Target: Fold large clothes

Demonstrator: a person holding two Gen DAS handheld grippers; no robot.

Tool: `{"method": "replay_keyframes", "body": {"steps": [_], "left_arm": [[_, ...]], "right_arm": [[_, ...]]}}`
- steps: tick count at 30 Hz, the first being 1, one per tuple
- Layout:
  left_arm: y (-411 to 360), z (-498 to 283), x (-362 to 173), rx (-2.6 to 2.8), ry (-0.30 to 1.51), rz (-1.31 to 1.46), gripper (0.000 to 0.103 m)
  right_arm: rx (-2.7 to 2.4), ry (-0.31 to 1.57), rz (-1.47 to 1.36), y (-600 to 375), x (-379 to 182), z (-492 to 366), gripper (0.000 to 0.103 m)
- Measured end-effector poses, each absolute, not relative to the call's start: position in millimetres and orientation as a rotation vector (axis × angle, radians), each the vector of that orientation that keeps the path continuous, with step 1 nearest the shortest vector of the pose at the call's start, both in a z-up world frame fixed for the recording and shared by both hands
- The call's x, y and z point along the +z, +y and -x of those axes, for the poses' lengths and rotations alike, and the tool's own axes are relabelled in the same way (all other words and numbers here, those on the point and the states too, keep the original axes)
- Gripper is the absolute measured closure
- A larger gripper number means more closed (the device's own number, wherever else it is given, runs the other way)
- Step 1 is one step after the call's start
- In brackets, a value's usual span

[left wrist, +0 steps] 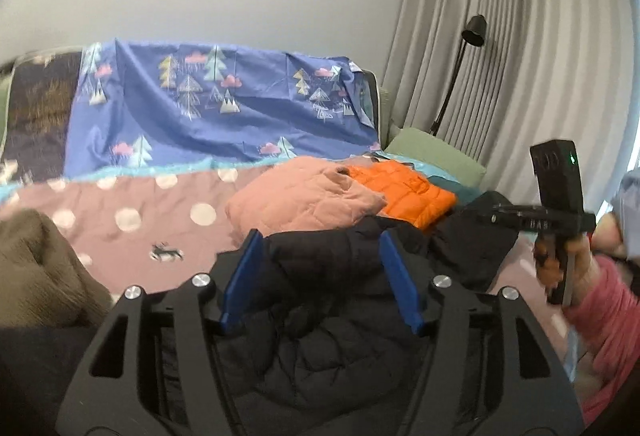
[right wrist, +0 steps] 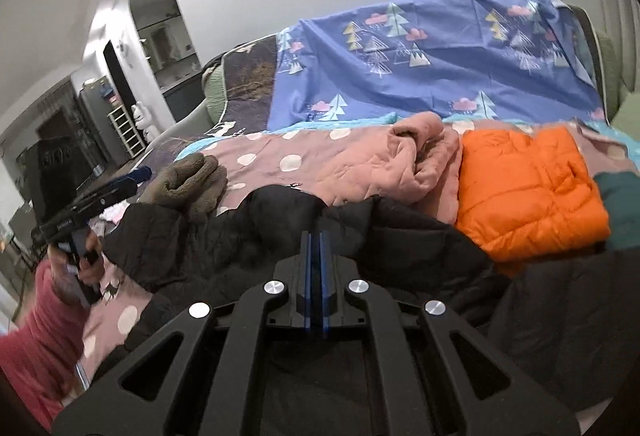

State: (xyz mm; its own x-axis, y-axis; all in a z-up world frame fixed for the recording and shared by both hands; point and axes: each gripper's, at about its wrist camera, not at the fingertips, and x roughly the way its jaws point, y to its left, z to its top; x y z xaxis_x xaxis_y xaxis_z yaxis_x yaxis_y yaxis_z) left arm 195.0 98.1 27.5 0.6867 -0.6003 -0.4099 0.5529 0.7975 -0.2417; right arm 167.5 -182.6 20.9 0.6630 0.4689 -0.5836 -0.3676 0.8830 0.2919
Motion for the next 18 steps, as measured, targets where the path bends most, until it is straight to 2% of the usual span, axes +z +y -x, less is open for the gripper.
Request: {"method": "replay_keyframes", "body": {"steps": [1,4,6,7,9,11,13,14,16,17,18], "left_arm": [[92,-200,15,-0.643,0.538,0.093,0.041],[70,-218,-27,-0.585,0.681,0.043,0.041],[59,-229,-67,-0.52,0.8,0.028,0.041],[57,-232,-79,-0.496,0.834,0.028,0.037],[56,-236,-111,-0.455,0.911,0.058,0.035],[52,-236,-131,-0.476,0.952,0.114,0.035],[42,-233,-130,-0.536,0.956,0.153,0.035],[38,-231,-127,-0.558,0.952,0.157,0.035],[30,-224,-117,-0.575,0.926,0.114,0.035],[28,-222,-114,-0.567,0.915,0.087,0.035],[28,-218,-110,-0.543,0.899,0.047,0.035]], "right_arm": [[0.476,0.722,-0.153,-173,13,-171,0.097],[0.412,0.823,-0.113,-147,-20,-176,0.081],[0.357,0.879,-0.092,-137,-45,-182,0.057],[0.319,0.906,-0.076,-134,-63,-185,0.051],[0.292,0.967,-0.105,-134,-92,-195,0.032],[0.346,1.038,-0.198,-134,-116,-204,0.032],[0.372,1.064,-0.262,-136,-128,-211,0.084],[0.341,1.053,-0.259,-140,-127,-213,0.095],[0.242,0.988,-0.21,-151,-115,-212,0.095],[0.229,0.978,-0.185,-154,-113,-211,0.091],[0.228,0.992,-0.176,-158,-114,-212,0.071]]}}
